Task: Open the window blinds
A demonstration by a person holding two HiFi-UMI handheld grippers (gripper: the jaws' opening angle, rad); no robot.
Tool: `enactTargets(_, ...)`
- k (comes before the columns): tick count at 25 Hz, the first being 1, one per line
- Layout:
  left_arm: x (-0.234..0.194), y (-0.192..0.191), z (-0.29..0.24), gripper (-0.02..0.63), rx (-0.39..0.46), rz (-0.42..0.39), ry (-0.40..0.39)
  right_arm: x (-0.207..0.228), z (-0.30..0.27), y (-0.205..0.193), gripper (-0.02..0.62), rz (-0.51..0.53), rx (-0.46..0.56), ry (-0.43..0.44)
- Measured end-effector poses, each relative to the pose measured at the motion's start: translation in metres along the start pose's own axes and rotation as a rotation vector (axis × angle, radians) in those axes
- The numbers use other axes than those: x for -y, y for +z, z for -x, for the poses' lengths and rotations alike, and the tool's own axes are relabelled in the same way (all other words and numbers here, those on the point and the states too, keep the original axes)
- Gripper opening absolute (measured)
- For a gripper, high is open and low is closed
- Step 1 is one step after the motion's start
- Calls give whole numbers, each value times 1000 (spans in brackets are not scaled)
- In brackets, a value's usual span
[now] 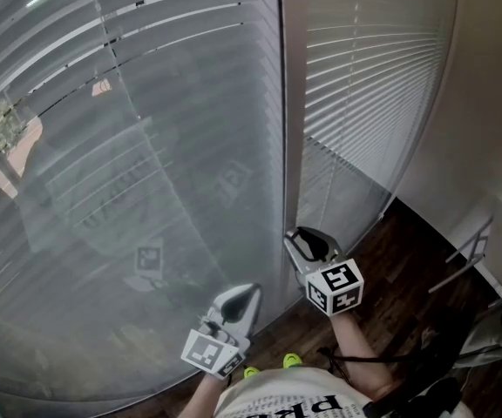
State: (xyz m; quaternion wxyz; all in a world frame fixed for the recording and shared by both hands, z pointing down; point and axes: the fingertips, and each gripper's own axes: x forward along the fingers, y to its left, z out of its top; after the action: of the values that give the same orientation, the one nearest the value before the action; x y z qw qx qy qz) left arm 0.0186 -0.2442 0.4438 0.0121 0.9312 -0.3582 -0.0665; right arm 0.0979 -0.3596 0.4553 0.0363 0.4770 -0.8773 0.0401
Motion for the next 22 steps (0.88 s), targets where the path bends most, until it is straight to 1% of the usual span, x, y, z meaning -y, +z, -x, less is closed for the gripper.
enactTargets(2, 0, 0, -1, -8, 2, 0, 1, -1, 2, 2, 133, 117, -21, -12)
enactTargets(4, 0, 0, -2, -8, 4, 0, -1, -5, 4, 5, 138, 257, -41, -20)
enactTargets(7, 0, 1, -4, -8, 9, 0, -6, -10, 4, 9, 158, 503, -69, -30)
enactTargets(9, 0, 0, -5, -8, 8, 1, -8, -15, 4, 10, 160, 657, -87, -32)
enactTargets(12, 0, 1, -6, -8, 6, 0, -7, -18, 4, 7, 160, 839, -118, -40)
enactTargets(16, -1, 2, -7, -8, 10, -1, -8, -15, 3, -1, 158, 1112, -171, -77)
enactTargets(19, -1, 2, -8, -8, 11, 1, -8, -16, 1, -4, 147, 1219, -170, -78)
enactTargets(22, -2, 1, -8, -8, 10, 3, -9, -16, 0, -6, 135, 1280, -166, -89)
